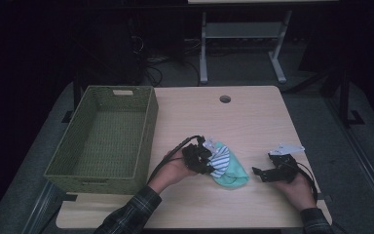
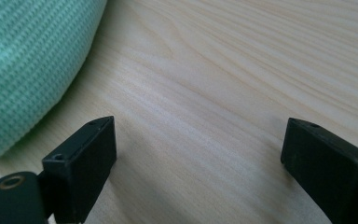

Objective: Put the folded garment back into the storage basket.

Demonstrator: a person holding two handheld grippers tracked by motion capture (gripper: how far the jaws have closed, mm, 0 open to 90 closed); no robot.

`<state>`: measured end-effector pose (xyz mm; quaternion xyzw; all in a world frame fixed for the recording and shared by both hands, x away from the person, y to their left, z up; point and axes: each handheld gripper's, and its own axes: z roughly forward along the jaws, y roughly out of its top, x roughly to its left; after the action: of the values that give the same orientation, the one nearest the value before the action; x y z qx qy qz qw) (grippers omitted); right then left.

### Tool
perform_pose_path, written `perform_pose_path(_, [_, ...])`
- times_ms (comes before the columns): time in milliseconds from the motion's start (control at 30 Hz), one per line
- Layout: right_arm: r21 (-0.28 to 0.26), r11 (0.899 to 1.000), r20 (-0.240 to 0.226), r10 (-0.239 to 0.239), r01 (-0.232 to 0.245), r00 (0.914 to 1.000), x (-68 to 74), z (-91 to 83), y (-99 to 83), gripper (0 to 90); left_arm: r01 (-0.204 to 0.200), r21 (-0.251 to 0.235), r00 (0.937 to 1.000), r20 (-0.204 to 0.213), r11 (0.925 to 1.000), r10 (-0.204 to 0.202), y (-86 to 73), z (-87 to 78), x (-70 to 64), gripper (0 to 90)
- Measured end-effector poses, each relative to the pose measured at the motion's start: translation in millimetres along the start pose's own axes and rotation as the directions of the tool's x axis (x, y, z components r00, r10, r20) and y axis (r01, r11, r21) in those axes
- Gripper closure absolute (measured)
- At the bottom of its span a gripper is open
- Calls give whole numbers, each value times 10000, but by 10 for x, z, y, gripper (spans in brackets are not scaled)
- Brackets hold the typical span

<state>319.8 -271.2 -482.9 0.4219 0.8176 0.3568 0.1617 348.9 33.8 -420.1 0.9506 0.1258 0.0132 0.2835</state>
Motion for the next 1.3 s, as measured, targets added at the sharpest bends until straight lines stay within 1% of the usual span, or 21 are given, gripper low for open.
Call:
perform_pose_path(133, [23,10000,-14,38,-38,10000,3,-1,0,98,132,-220,9999,38,9997,-131,13,-83,14,726])
perform_pose_path(200, [24,10000,-3,46,-46,10000,3,-1,0,98,93,-179,10000,-8,9998,-93,32,-142,26,726])
perform_pose_path(233, [25,10000,-1,49,-49,10000,3,-1,0,98,240,-276,9997,-47,9993,-242,43,-163,21,726])
perform_pose_path(267, [28,10000,-2,53,-53,10000,3,-1,0,98,115,-167,9999,-102,9998,-116,56,-200,34,726])
perform_pose_path(300, [29,10000,-1,61,-61,10000,4,-1,0,98,287,-348,9995,-135,9990,-291,67,-219,28,726])
perform_pose_path(333, [32,10000,-2,62,-62,10000,4,-2,0,98,246,-276,9996,-151,9993,-250,80,-256,38,726])
perform_pose_path(367, [31,10000,1,66,-66,10000,4,-2,0,98,446,-391,9989,-118,9982,-451,92,-278,32,726])
perform_pose_path(467, [30,10000,-1,63,-63,10000,4,-2,0,98,371,-390,9991,-193,9986,-378,123,-361,52,726])
perform_pose_path(567, [24,10000,0,59,-59,10000,3,-1,0,98,390,-377,9989,-262,9985,-400,142,-432,69,726])
perform_pose_path(600, [26,10000,-1,61,-61,10000,4,-1,0,98,505,-474,9982,-290,9976,-520,144,-448,69,726])
perform_pose_path(700, [23,10000,-2,61,-61,10000,4,-1,0,98,589,-535,9975,-355,9968,-609,149,-510,73,726])
perform_pose_path(733, [28,10000,-3,63,-63,10000,4,-1,0,98,540,-531,9977,-383,9971,-561,152,-535,78,726])
perform_pose_path(767, [26,10000,-2,63,-63,10000,4,-1,0,98,654,-604,9970,-378,9960,-677,154,-554,73,726])
perform_pose_path(833, [27,10000,-6,61,-61,10000,4,-1,0,98,556,-548,9974,-435,9970,-580,160,-609,85,726])
perform_pose_path(900, [27,10000,-5,64,-64,10000,4,-2,0,98,585,-615,9969,-498,9964,-616,164,-664,92,726])
perform_pose_path(1033, [36,10000,6,75,-75,10000,3,-2,0,98,679,-775,9959,-543,9947,-722,167,-771,115,726])
perform_pose_path(1100, [32,9999,7,110,-110,9999,5,-2,0,98,590,-664,9963,-592,9960,-630,165,-835,141,726])
perform_pose_path(1167, [33,9999,7,112,-112,9999,5,-2,0,98,716,-781,9948,-666,9944,-768,156,-890,150,726])
perform_pose_path(1233, [37,9999,8,120,-120,9999,5,-2,0,98,677,-794,9945,-750,9945,-737,143,-956,172,725])
perform_pose_path(1267, [32,9999,9,112,-112,9999,5,-2,0,98,747,-813,9935,-801,9939,-813,136,-988,177,725])
perform_pose_path(1300, [31,9999,7,111,-111,9999,4,-2,0,98,731,-824,9932,-844,9939,-800,129,-1021,189,725])
